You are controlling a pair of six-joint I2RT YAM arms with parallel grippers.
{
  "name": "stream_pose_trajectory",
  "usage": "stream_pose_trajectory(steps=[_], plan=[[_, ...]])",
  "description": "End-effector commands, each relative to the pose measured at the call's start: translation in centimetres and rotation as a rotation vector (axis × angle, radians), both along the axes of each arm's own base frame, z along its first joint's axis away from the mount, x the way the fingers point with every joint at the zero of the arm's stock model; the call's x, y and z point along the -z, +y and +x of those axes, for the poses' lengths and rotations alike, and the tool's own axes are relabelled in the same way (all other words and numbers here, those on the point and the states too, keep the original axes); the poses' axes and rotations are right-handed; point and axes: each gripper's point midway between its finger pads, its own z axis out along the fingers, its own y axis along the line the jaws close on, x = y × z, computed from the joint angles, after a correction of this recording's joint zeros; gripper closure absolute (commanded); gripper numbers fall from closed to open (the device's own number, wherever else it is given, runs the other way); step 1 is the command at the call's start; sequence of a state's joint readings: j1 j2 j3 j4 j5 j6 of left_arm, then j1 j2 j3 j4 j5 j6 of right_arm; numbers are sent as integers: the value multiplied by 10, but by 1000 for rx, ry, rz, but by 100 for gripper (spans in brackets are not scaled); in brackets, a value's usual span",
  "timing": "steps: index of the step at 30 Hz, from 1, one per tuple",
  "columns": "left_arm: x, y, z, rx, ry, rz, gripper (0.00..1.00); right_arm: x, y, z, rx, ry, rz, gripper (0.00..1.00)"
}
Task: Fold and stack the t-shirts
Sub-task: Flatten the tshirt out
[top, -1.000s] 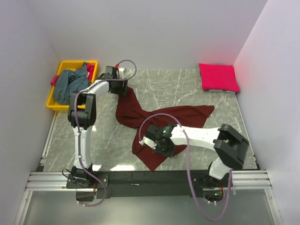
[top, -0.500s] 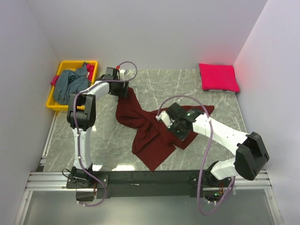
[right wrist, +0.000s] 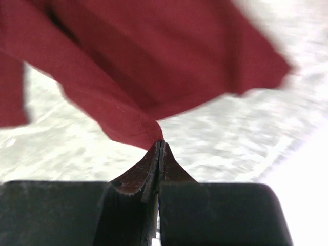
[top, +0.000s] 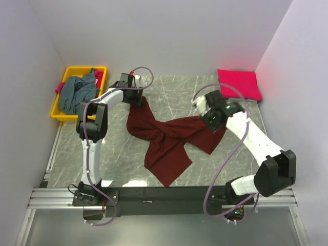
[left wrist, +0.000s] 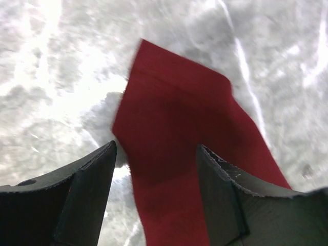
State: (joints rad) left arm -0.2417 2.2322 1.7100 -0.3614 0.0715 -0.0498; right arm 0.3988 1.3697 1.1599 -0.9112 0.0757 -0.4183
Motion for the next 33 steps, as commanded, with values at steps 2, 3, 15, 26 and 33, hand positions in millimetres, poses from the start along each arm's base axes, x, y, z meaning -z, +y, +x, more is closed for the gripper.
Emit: stream_pose_trajectory(steps=[2,3,15,26,33], plan=[[-12,7,21,-69,-55,21,30,-62,-39,51,108,-199,-17,100],[-12,6,23,-72,-55,17,31,-75,-42,63,125,-242,-8,100],[-14,-2,39,-33,-39,-44,100,-133,-60,108,210,-414,31,100],[-146,39,63,-44,-268,-161,100,-155,-57,122,212,-471,75,100],[-99,18,51,-34,-188,-160,97,-135,-53,117,205,-418,86,100]])
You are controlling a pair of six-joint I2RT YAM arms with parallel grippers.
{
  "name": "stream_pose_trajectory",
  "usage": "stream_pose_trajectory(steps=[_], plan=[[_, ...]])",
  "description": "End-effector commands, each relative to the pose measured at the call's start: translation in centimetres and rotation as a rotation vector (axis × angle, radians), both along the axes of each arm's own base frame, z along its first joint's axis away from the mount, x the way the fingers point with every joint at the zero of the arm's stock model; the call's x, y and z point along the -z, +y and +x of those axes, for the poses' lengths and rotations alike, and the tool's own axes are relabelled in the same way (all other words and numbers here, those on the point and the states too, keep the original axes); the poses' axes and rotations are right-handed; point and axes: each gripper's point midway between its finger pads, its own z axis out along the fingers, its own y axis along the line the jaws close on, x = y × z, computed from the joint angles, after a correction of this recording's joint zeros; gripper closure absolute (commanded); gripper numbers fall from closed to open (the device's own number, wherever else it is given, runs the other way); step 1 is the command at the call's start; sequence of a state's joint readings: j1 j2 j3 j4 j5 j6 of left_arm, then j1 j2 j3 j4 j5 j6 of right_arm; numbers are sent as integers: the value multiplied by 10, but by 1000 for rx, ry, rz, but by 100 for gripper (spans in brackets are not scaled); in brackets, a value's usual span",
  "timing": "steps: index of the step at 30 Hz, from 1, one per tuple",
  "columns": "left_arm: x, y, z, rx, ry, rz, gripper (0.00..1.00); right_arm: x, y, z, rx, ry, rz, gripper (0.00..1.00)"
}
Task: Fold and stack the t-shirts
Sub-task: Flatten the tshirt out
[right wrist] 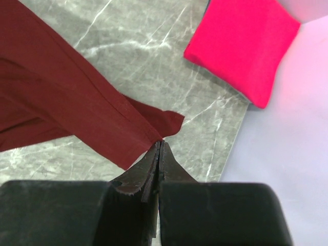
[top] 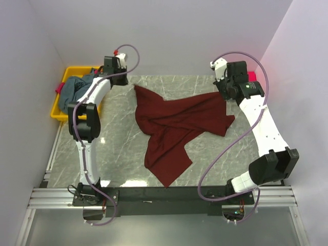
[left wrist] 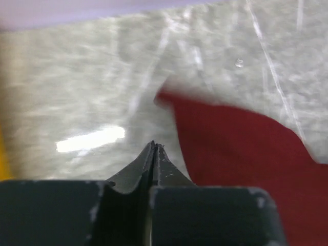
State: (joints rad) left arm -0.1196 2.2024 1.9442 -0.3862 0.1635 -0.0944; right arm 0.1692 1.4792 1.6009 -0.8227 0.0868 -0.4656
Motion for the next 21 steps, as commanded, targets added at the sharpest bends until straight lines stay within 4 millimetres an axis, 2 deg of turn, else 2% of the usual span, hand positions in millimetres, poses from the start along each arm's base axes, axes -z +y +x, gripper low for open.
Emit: stream_pose_trajectory(steps=[1,4,5,6,7,8,9,11,12,15,17,21], plan=[[10,-26,-10,53,24,-25,100,3,-2,2,6,-3,4,100],[9,-29,-7,52,14,-46,100,4,-4,1,6,0,-2,100],[3,-30,-3,53,-2,-50,100,5,-3,2,5,3,-3,100],[14,-31,-4,55,37,-48,98,6,-2,2,2,7,3,100],[17,-32,-1,53,48,-46,90,7,-1,2,-2,12,6,100],[7,-36,6,59,27,-50,78,11,0,2,-3,26,9,100],[21,-37,8,64,46,-37,57,12,0,1,0,31,15,100],[22,-44,13,80,29,-31,42,18,3,0,-5,52,24,100],[30,-52,14,106,32,-22,38,21,4,-1,-7,62,27,100],[38,-68,20,132,24,-27,36,26,3,-4,-6,74,28,100],[35,-75,28,135,-5,-33,36,29,4,-5,-7,85,29,100],[52,-87,40,133,-14,-48,33,32,6,-6,-7,97,41,100]])
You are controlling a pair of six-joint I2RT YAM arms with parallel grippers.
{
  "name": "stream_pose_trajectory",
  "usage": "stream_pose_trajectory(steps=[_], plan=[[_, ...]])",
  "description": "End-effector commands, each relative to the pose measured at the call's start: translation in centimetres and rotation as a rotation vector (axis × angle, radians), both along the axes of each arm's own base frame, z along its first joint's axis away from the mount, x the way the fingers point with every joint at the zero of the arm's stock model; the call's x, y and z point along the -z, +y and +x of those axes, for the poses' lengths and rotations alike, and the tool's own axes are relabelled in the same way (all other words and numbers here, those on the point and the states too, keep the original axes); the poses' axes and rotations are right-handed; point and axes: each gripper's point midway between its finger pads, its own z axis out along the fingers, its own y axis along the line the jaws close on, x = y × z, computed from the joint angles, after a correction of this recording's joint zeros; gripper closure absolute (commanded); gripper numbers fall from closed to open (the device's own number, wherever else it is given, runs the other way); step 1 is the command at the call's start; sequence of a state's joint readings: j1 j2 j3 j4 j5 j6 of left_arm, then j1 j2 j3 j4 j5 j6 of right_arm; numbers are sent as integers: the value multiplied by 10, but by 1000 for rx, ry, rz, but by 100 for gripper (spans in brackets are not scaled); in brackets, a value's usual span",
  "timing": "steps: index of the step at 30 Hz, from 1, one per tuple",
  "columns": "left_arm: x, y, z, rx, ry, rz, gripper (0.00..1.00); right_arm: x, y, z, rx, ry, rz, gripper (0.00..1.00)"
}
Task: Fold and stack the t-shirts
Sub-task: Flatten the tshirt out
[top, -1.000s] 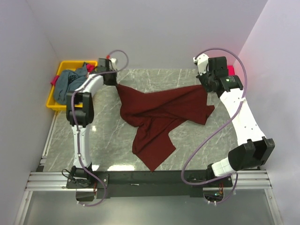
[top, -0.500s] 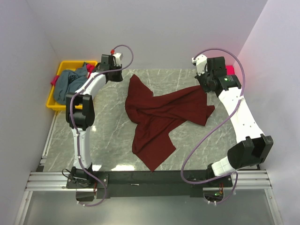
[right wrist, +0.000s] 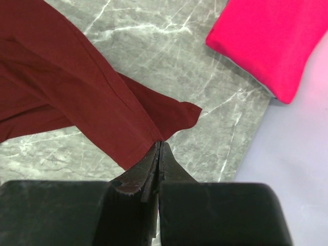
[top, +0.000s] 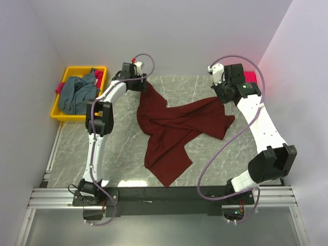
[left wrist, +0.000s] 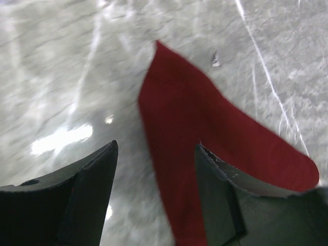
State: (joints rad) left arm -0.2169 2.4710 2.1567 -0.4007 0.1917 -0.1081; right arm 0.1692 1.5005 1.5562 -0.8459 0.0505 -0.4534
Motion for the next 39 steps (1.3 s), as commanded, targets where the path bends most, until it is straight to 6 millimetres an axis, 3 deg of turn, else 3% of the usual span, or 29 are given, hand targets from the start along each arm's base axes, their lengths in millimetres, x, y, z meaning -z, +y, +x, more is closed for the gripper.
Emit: stream_pose_trajectory(steps=[1,2,8,12,13,14,16,17,18,19,20,21,22,24,25,27,28,30,31,33,34,36,37,39], plan=[[-27,-20,23,20,-104,-42,32,3,0,1,12,8,23,100],[-14,-24,23,25,-87,-37,31,3,1,1,12,9,25,100],[4,-41,24,41,-78,-39,28,5,-1,-1,17,12,19,100],[11,-45,28,32,-78,-55,33,4,-2,-1,24,10,16,100],[13,-46,28,34,-76,-57,37,4,-3,-2,26,10,15,100],[14,-46,28,39,-77,-56,54,4,-3,-2,28,10,14,100],[6,-44,31,36,-92,-54,76,1,-5,-1,35,1,7,100],[-13,-41,33,33,-122,-58,96,-1,-6,-1,36,-7,6,100],[-27,-39,35,29,-142,-65,100,-5,-7,0,38,-19,1,100],[-42,-36,35,32,-165,-79,100,-12,-9,2,45,-42,-3,100],[-84,-22,38,12,-222,-102,100,-17,-11,4,47,-55,-6,100],[-108,-14,38,4,-254,-119,100,-29,-13,6,54,-87,-5,100],[-159,3,35,-3,-326,-149,100,-38,-17,9,66,-116,-1,100],[-210,22,26,-11,-400,-167,100,-57,-21,12,82,-169,13,100],[-260,40,13,-20,-481,-174,100,-76,-22,16,90,-223,23,100],[-300,53,-4,-11,-543,-181,100,-97,-25,18,104,-283,35,100],[-334,64,-21,-13,-595,-186,100,-117,-26,20,108,-342,44,100],[-360,67,-42,21,-631,-201,100,-143,-26,19,111,-413,57,100],[-384,70,-61,30,-670,-205,100,-166,-27,19,115,-475,67,100],[-400,71,-79,46,-700,-215,100,-199,-29,15,128,-567,80,100],[-427,74,-99,46,-758,-217,100,-216,-30,15,129,-620,86,100],[-448,78,-115,37,-816,-221,100,-247,-33,6,143,-709,98,100],[-469,81,-132,34,-862,-222,100,-261,-34,3,146,-756,102,100],[-485,85,-146,17,-903,-221,100,-287,-38,-8,157,-831,111,100]])
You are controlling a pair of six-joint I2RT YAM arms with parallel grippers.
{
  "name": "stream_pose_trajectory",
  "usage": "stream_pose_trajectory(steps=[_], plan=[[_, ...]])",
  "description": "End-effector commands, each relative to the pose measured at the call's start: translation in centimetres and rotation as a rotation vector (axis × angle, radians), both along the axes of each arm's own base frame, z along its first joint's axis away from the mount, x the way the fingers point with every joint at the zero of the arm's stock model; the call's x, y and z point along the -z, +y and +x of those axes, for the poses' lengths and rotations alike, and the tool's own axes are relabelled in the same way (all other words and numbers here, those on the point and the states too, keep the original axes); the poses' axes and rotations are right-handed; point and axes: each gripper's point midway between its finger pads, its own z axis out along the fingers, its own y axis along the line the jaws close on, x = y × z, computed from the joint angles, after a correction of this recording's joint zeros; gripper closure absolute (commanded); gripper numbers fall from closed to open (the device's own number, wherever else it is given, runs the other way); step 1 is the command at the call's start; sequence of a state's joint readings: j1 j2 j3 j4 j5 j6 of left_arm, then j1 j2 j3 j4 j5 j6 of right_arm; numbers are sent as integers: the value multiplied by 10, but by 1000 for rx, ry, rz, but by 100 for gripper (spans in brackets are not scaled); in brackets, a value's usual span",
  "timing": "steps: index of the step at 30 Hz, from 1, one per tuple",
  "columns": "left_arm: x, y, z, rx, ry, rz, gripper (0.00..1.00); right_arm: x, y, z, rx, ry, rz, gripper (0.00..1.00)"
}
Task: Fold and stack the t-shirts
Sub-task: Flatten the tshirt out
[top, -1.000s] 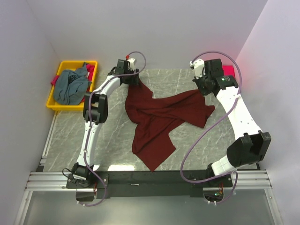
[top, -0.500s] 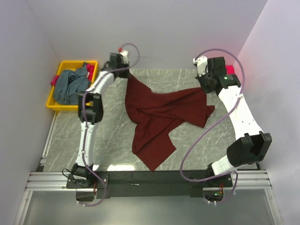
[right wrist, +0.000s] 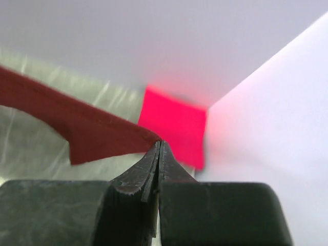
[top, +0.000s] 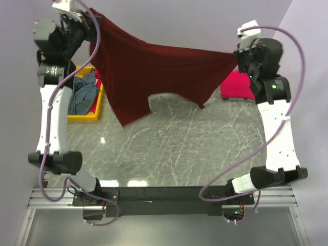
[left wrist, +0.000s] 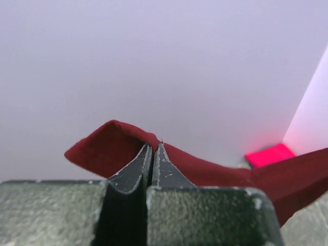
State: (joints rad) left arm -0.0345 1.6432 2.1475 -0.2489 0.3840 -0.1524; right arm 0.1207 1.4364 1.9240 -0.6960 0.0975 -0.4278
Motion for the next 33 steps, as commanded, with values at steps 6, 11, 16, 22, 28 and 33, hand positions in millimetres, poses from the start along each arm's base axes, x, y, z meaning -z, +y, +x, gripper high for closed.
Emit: stream_pose_trajectory(steps=[6,11,16,22,28,33], plan=[[-27,16,-38,-86,-83,13,100,-129,-21,-63,71,-416,49,100],[-34,20,-80,-101,-110,44,100,-143,-25,-97,70,-467,52,100],[-43,25,-143,-120,-160,57,100,-143,-30,-135,72,-508,30,100],[-45,30,-222,-140,-215,52,100,-157,-39,-207,74,-614,24,100],[-67,45,-288,-215,-312,31,100,-178,-45,-279,63,-757,48,100],[-84,52,-301,-253,-342,30,100,-178,-41,-283,36,-749,25,100]])
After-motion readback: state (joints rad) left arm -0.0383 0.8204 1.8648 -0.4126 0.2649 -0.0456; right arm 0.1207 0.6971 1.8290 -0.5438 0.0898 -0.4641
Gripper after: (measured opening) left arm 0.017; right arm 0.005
